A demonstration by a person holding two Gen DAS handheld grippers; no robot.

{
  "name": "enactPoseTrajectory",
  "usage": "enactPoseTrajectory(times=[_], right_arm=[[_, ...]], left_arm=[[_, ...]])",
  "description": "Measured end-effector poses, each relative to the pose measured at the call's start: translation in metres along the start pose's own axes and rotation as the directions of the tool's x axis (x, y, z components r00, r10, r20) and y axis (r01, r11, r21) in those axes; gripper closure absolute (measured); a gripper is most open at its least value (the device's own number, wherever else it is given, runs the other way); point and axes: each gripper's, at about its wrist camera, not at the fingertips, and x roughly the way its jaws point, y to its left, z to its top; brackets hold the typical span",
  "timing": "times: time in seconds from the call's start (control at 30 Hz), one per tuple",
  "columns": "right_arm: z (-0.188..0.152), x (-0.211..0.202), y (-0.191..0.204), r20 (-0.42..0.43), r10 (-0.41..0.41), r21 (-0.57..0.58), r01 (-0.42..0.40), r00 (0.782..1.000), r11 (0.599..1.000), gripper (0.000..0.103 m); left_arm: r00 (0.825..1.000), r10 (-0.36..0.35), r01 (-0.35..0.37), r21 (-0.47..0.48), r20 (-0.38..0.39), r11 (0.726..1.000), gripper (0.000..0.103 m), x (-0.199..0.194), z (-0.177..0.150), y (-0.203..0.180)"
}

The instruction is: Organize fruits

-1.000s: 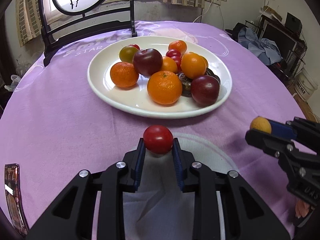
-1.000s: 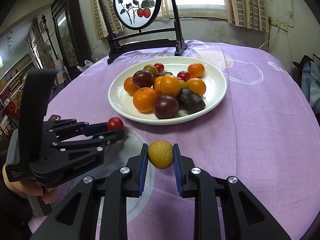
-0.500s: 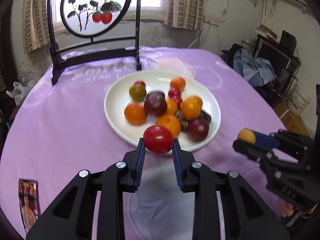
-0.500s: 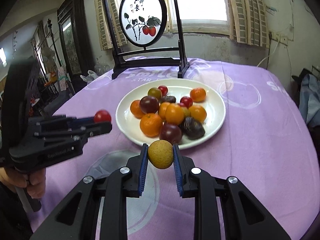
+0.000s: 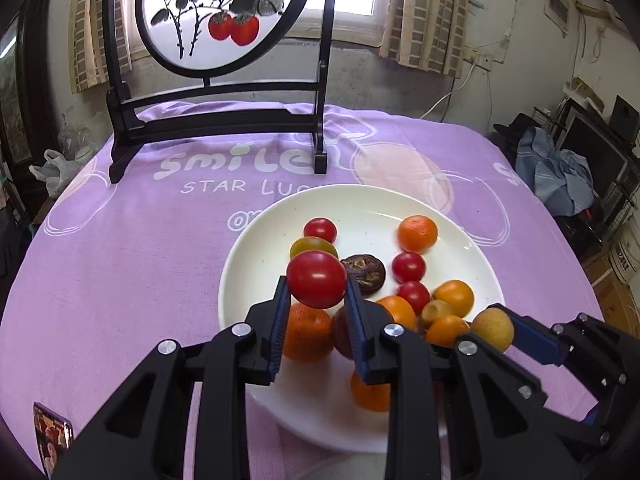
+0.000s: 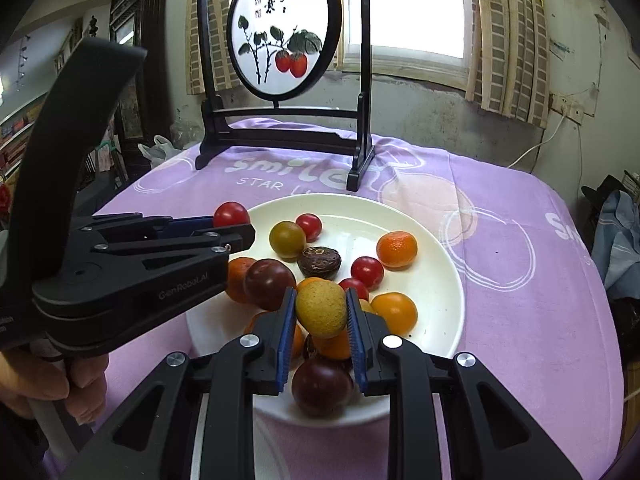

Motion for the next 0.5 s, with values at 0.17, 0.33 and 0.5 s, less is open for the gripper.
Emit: enactPoseTrajectory(times=[0.17,0.33,0.5], right_arm=[[0.000,0.015,0.001,0.000,-0.003,0.004,0.003,1.000,1.000,0.059],[-0.003,0.010,-0.002,0.014,-0.018,0.005,0.018,1.000,1.000,0.047],[-0.011,-0.005,-0.006,0.016,-0.023,0.013,0.023,1.000,1.000,0.045]], left_arm=[[0.999,0.006,-0.006,-0.026,-0.032,1.000,0.050,0.019,0.006,0.000],[1.000,0.008,-0.008,-0.035,0.014,0.999,0.033,0.013,0.007,-0.003],[1.000,-0.005,0.006,-0.029,0.024,1.000,0.031,-0.003,0.002,-0.007]])
